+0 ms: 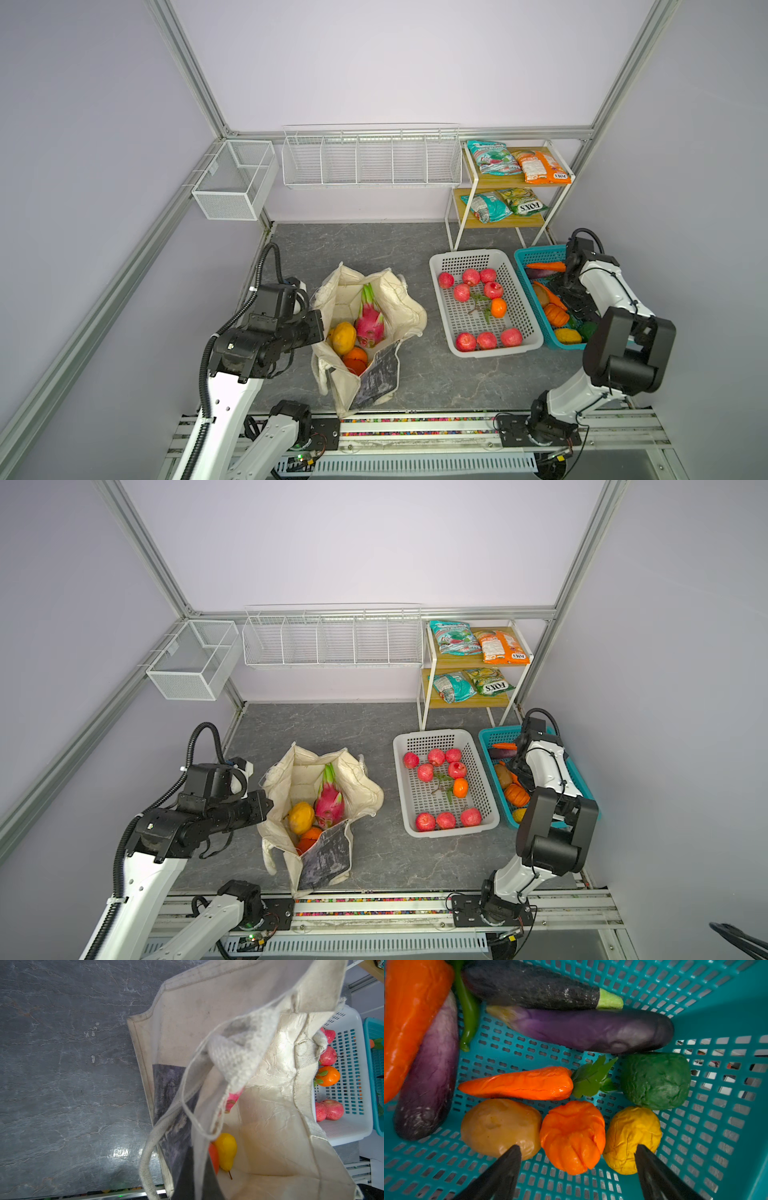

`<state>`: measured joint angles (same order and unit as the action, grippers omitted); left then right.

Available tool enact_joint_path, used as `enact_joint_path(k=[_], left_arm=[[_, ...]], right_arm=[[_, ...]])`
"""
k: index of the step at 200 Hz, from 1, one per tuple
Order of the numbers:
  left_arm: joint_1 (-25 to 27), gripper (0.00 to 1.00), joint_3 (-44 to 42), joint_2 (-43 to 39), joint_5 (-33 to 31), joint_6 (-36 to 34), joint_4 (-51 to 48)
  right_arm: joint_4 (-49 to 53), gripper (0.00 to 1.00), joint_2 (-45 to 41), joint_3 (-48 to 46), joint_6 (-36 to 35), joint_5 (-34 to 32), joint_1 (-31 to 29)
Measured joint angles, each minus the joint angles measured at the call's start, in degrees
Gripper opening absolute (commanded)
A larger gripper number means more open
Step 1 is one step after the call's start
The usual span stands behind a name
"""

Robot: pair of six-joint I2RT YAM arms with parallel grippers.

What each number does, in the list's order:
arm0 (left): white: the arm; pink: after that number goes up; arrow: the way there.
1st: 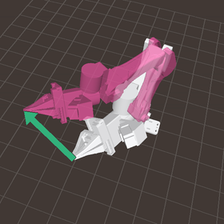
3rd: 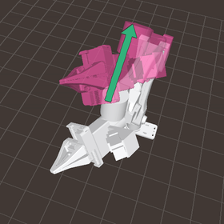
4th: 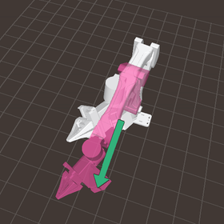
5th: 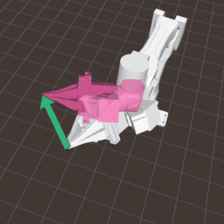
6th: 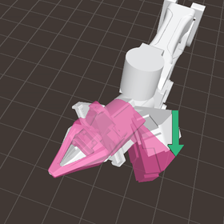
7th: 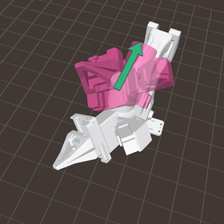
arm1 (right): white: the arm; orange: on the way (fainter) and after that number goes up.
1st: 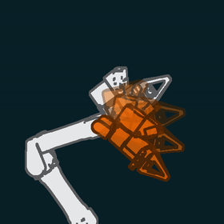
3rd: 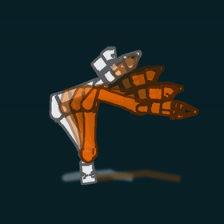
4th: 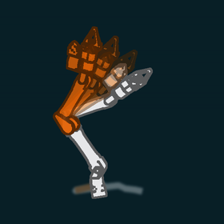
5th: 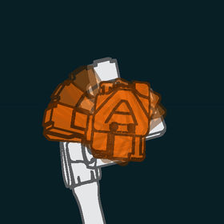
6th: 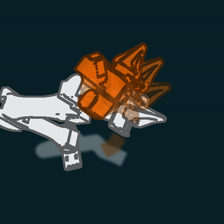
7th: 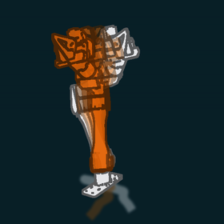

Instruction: Place the food into the grocery bag and tie it

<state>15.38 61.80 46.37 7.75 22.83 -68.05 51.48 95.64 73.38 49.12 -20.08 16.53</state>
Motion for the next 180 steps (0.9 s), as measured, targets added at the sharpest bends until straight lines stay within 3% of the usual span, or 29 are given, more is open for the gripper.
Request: enact_joint_path(k=[78, 180], left_arm=[[0.0, 0.0, 0.0, 0.3, -0.5, -0.9, -0.4], [0.0, 0.0, 0.0, 0.6, -0.9, -1.0, -0.4]], right_arm=[[-2.3, 0.89, 6.3, 0.9, 0.6, 2.6, 0.6], [-3.4, 0.89, 8.2, 1.5, 0.6, 3.3, 0.9]])
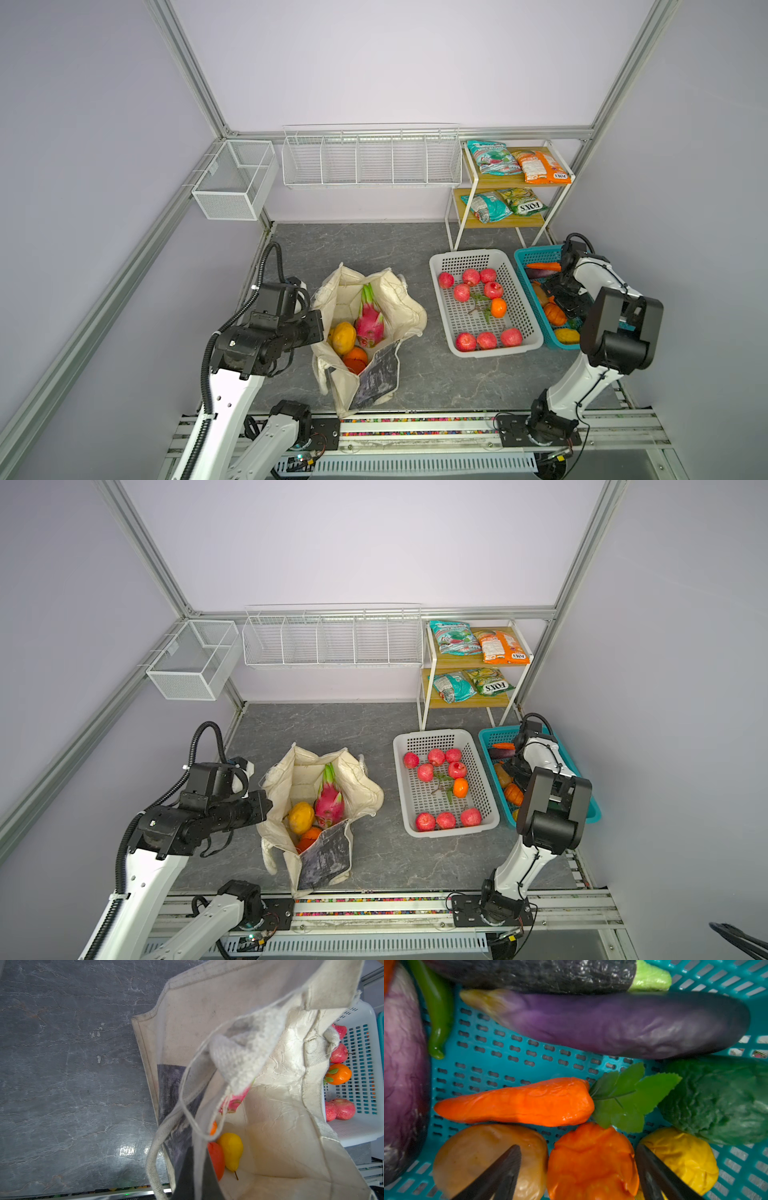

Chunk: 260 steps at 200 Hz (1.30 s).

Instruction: Place the food into the grocery bag and tie it

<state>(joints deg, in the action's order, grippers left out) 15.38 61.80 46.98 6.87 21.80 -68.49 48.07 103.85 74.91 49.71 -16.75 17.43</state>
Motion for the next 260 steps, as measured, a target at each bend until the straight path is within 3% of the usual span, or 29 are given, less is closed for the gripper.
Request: enact_joint_path(k=[125, 193, 260], left_arm=[[0.0, 0.0, 0.0, -0.6, 0.0, 0.0, 0.0], [0.0, 0.0, 0.0, -0.6, -0.4, 0.0, 0.0], [0.0, 0.0, 0.0, -0.4, -1.0, 0.0, -0.4]], right_arm=[[0.3, 0.89, 0.7, 0.1, -0.5, 1.7, -0.4], [-1.7, 1.0, 3.0, 0.1, -1.3, 3.3, -0.8], [-4.3, 0.87, 3.0, -1.0, -1.7, 3.8, -0.7]])
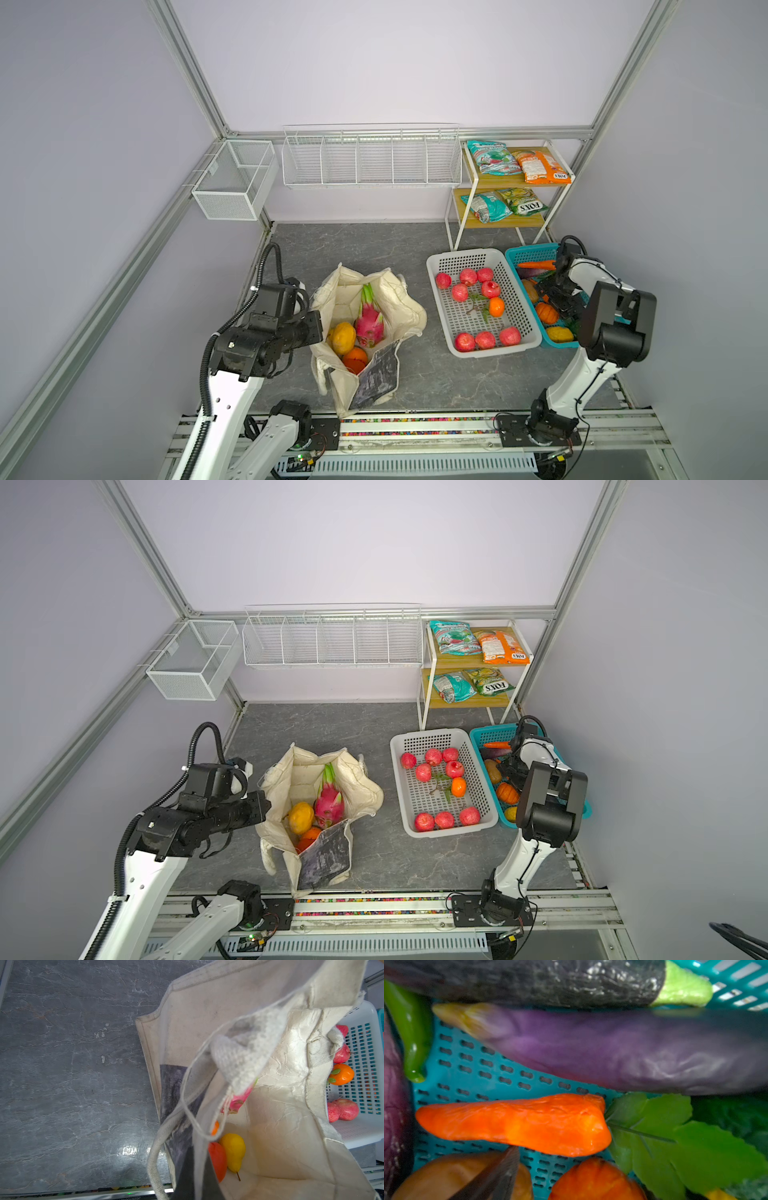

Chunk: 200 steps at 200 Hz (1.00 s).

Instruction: Place the food into the grocery bag and tie it

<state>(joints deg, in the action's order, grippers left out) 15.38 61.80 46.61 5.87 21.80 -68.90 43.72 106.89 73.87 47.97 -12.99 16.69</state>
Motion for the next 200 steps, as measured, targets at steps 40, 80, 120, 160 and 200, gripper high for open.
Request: enact_joint_path(k=[40, 80, 120, 160, 200], left_arm=[[0.0, 0.0, 0.0, 0.1, 0.0, 0.0, 0.0], [0.0, 0.0, 0.0, 0.0, 0.0, 0.0, 0.0], [0.0, 0.0, 0.0, 0.1, 0.0, -0.1, 0.0], [0.0, 0.0, 0.3, 0.2, 0.0, -0.1, -0.1], [0.0, 0.0, 0.3, 0.2, 0.0, 0.0, -0.2]], right_arm=[[-1.1, 0.79, -0.2, -1.2, 0.0, 0.3, 0.1], [-1.3, 0.73, -1.4, -2.5, -0.1, 1.4, 0.1], [-1.4, 0.67, -4.1, -3.3, 0.0, 1.9, 0.0], [-1.5, 0.67, -7.0, -3.7, 0.0, 1.7, 0.0], [-1.4, 0.63, -9.9, -3.8, -0.5, 1.3, 0.0]])
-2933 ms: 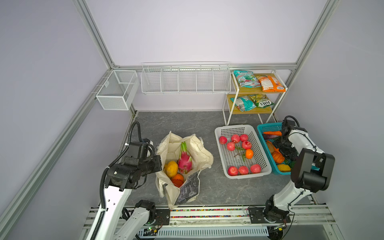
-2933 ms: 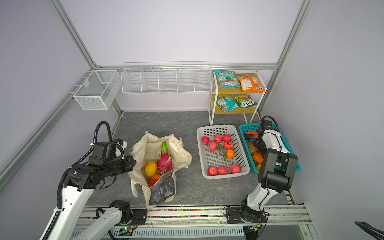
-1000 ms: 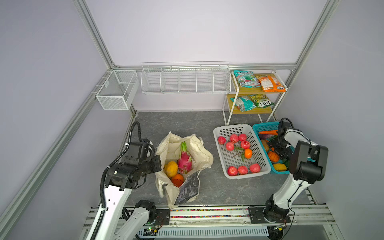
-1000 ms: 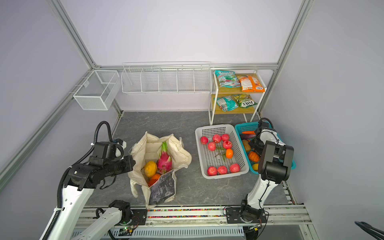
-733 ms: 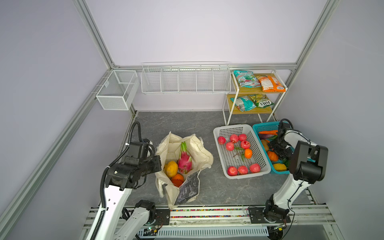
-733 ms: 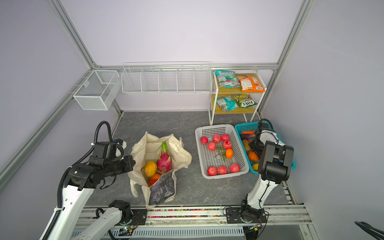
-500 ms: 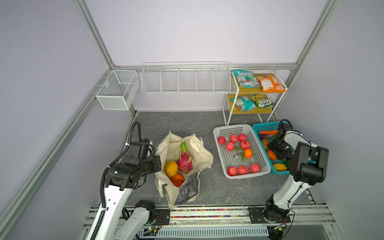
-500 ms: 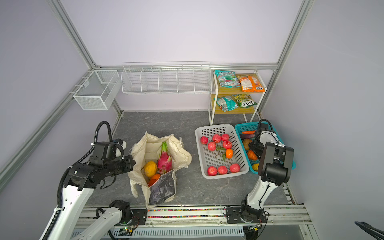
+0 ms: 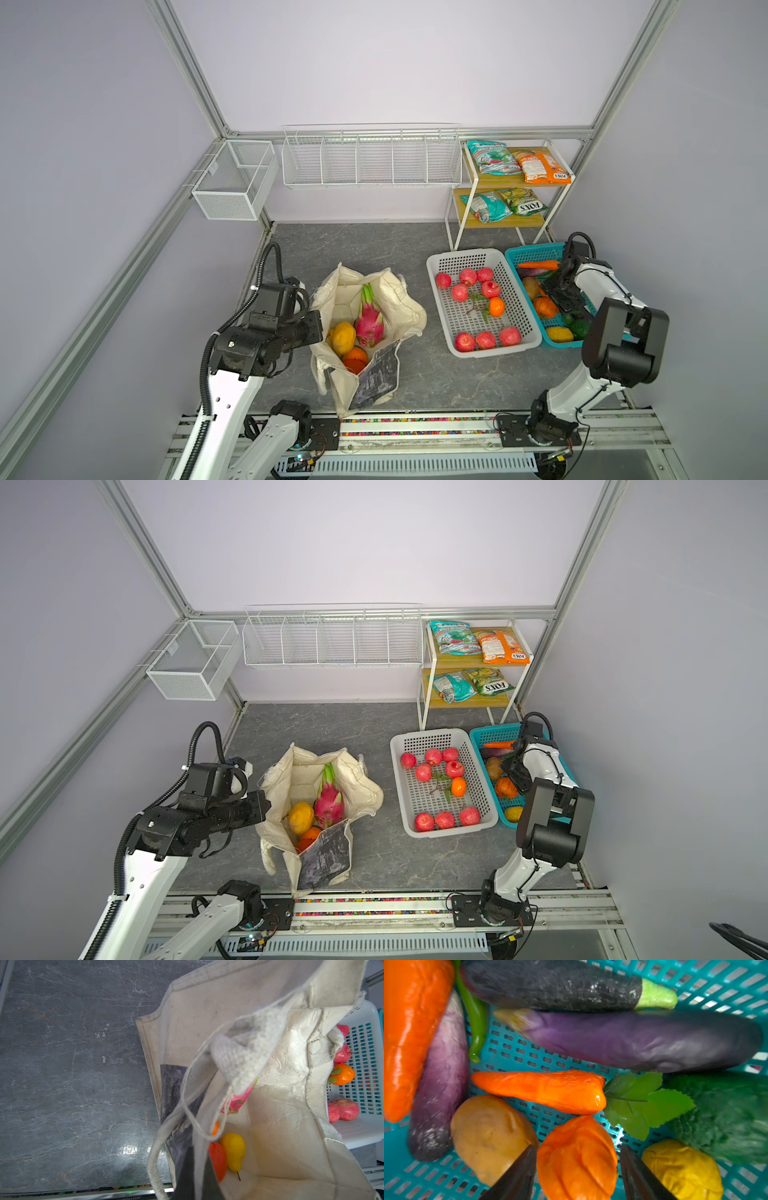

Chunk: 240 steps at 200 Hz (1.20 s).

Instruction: Place the food into the grocery bag and tie it

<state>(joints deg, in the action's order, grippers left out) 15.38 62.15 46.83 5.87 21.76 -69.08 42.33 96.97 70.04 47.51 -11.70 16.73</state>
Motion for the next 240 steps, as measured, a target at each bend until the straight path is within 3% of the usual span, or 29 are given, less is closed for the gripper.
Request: enact_joint_path(k=[33, 78, 80, 84, 171, 219, 240], left_arm=[[0.0, 0.0, 0.4, 0.1, 0.0, 0.0, -0.2], [0.0, 0.0, 1.1, 0.7, 0.0, 0.0, -0.4], [0.0, 0.0, 1.1, 0.8, 0.0, 0.0, -0.4], [0.0, 0.0, 1.1, 0.9, 0.0, 0.0, -0.4], [0.0, 0.02, 2.4, 2.9, 0.2, 0.1, -0.7], [0.0, 0.02, 2.4, 2.9, 0.4, 0.1, -0.7], [0.0, 0.02, 2.4, 2.9, 0.4, 0.1, -0.7]], right_arm=[[0.0, 0.72, -1.9, 0.0, -0.4, 0.0, 0.0], [0.6, 0.96, -2.3, 0.0, -0.6, -0.5, 0.0], [0.6, 0.91, -2.3, 0.0, -0.5, -0.6, 0.0], [0.7, 0.89, -2.2, 0.0, -0.5, -0.6, 0.0], [0.0, 0.89, 3.7, 0.0, -0.7, 0.4, -1.9], [-1.8, 1.0, 9.0, 0.0, -1.3, 0.9, -2.0], [-3.1, 0.85, 9.0, -0.6, -1.4, 1.1, -2.0]])
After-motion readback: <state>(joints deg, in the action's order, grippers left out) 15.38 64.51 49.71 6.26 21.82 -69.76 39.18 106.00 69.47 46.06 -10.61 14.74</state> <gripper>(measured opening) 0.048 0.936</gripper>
